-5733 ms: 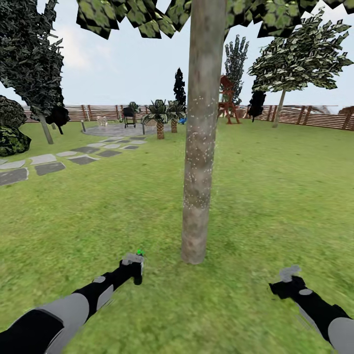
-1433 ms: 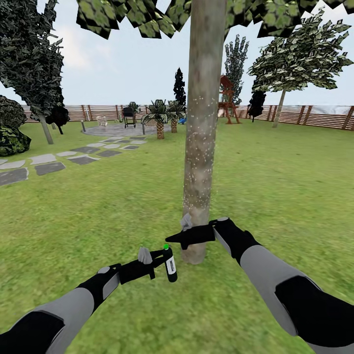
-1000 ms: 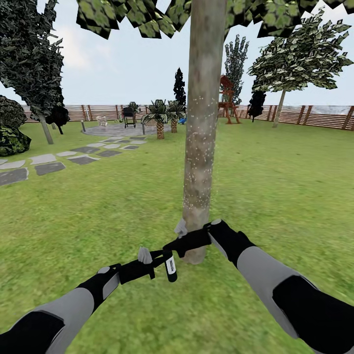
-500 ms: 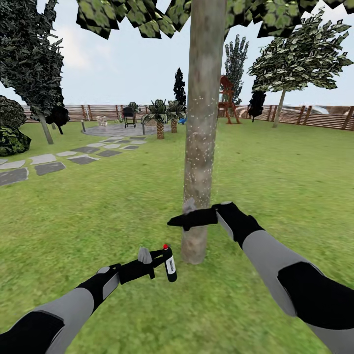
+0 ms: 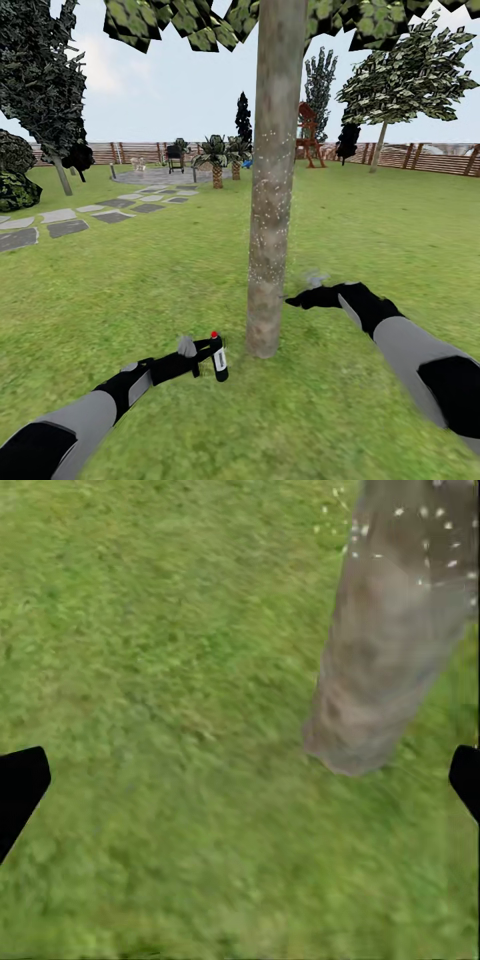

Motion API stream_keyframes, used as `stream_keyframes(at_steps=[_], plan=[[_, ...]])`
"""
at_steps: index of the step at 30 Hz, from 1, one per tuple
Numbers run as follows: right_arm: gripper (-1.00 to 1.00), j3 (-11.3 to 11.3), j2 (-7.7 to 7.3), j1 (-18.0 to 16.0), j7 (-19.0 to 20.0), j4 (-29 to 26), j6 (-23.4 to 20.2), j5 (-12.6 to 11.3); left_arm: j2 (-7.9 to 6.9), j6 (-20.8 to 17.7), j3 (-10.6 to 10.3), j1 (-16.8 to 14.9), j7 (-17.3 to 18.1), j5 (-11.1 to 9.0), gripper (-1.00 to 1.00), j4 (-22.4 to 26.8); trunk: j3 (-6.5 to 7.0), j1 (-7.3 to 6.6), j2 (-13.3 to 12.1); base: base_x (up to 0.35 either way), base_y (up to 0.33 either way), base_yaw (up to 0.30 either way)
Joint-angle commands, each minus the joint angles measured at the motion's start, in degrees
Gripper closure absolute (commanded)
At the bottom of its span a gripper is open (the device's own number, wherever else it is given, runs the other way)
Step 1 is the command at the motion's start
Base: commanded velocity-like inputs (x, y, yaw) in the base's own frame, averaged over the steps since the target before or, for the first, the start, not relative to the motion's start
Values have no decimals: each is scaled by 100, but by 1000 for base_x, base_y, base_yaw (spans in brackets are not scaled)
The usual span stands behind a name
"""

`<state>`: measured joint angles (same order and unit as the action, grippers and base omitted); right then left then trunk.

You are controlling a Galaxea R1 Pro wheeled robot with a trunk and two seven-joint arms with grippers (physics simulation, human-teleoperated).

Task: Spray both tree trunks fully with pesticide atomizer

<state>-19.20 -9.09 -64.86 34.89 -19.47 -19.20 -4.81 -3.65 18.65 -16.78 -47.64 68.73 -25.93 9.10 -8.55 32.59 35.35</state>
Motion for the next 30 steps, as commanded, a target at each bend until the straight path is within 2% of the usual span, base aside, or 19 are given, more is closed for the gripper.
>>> stream_keyframes(at_steps=[1,3,4,5,7,8,10,12,13,14,15,17,20,21,22,24,30], plan=[[-100,4,-42,14,-249,155,44,-15,-47,7,-1,0,-117,0,100,-5,1,0,1,0,0,0],[-100,0,-180,41,-1119,700,340,-19,-113,14,-7,0,-933,2,100,-11,1,0,1,0,0,0],[-100,-1,-218,47,-1419,910,488,-19,-121,14,-8,0,-1261,4,100,-14,1,0,1,0,0,0],[-100,0,-253,101,-1919,1239,761,-25,-128,15,-9,0,-1761,6,100,-20,1,0,1,0,0,0],[-100,-3,-272,203,-2665,1582,1127,-58,-133,17,-12,0,-2406,6,100,-49,1,0,1,0,0,0],[-100,-4,-276,284,-3248,1806,1377,-104,-129,25,-15,0,-3008,0,100,-127,1,0,1,0,0,0],[-100,-1,-285,397,-3750,2044,1695,-239,-123,77,-17,0,-3830,-8,100,-199,1,0,1,0,0,0],[-100,-1,-291,577,-4148,2153,2047,-622,-115,250,-18,0,-4567,-77,100,-272,1,0,1,0,0,0],[-100,-3,-290,763,-4476,2190,2360,-971,-106,349,-25,0,-5101,-169,100,-345,1,0,1,0,0,0],[-100,-3,-287,896,-4633,2207,2568,-1199,-93,387,-31,0,-5374,-210,100,-390,1,0,1,0,0,0],[-100,-8,-279,1115,-4769,2221,2775,-1524,-54,420,-37,0,-5611,-245,100,-430,1,0,1,0,0,0],[-100,-13,-263,1408,-4860,2232,2928,-1823,2,444,-42,0,-5767,-260,100,-457,1,0,1,0,0,0],[-100,-21,-240,1639,-4891,2229,3002,-1955,78,454,-59,0,-5808,-264,100,-477,1,0,1,0,0,0],[-100,-23,-222,1664,-4894,2232,3005,-1966,138,455,-61,0,-5809,-264,100,-479,1,0,1,0,0,0],[-100,-22,-101,1679,-4895,2236,3002,-1970,218,455,-62,0,-5810,-258,100,-479,1,0,1,0,-7,0],[-100,-22,-53,1684,-4895,2237,3001,-1971,243,455,-62,0,-5810,-250,100,-482,1,0,1,0,-133,0],[-100,-27,-32,1690,-4901,2237,3001,-1971,251,448,-62,0,-5810,-246,100,-495,1,0,1,0,-286,0]])
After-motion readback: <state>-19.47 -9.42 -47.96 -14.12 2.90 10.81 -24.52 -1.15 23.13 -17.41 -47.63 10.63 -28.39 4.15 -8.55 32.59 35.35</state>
